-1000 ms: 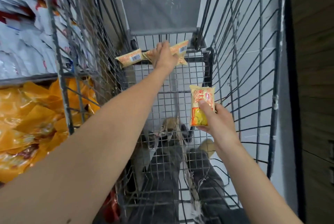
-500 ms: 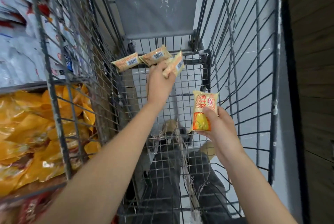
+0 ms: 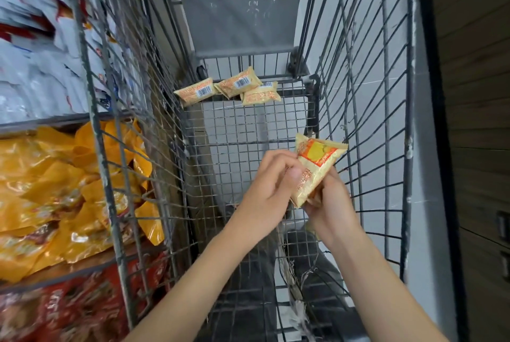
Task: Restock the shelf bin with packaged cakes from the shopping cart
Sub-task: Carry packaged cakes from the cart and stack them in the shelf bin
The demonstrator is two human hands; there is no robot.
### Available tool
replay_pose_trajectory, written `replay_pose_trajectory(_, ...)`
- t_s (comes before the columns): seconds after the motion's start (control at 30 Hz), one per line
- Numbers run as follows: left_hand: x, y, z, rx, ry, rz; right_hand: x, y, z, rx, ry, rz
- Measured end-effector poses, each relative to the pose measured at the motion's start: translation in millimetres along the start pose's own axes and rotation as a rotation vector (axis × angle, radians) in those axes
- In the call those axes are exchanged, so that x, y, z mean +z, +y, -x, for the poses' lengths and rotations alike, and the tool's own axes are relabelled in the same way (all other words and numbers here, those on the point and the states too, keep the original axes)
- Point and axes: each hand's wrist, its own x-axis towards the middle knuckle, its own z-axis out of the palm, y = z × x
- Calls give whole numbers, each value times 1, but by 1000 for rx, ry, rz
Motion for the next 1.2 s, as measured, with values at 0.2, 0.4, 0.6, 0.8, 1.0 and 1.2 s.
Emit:
replay_pose_trajectory(0.2,3,-4,-1,-209,66,7,2,-1,-3,-36,8,-13)
replay_pose_trajectory(0.4,2,-9,6,-234,71,-80,4,-1,-5,-90,114,65)
replay_pose_trajectory(0.6,-21,-15,10,-233,221,68,1,-1,-5,-117,165,113)
replay_pose_trajectory(0.8,-41,-23,11,-265,67,116,-4,-8,-5,-95,196,117)
replay_pose_trajectory(1.0,-49,-23,12,-209,-46,8,-6,-9,-2,-90,226,176)
replay_pose_trajectory(1.2,-55,-21,8,-193,-84,-64,-5,-7,1,-98,86,354)
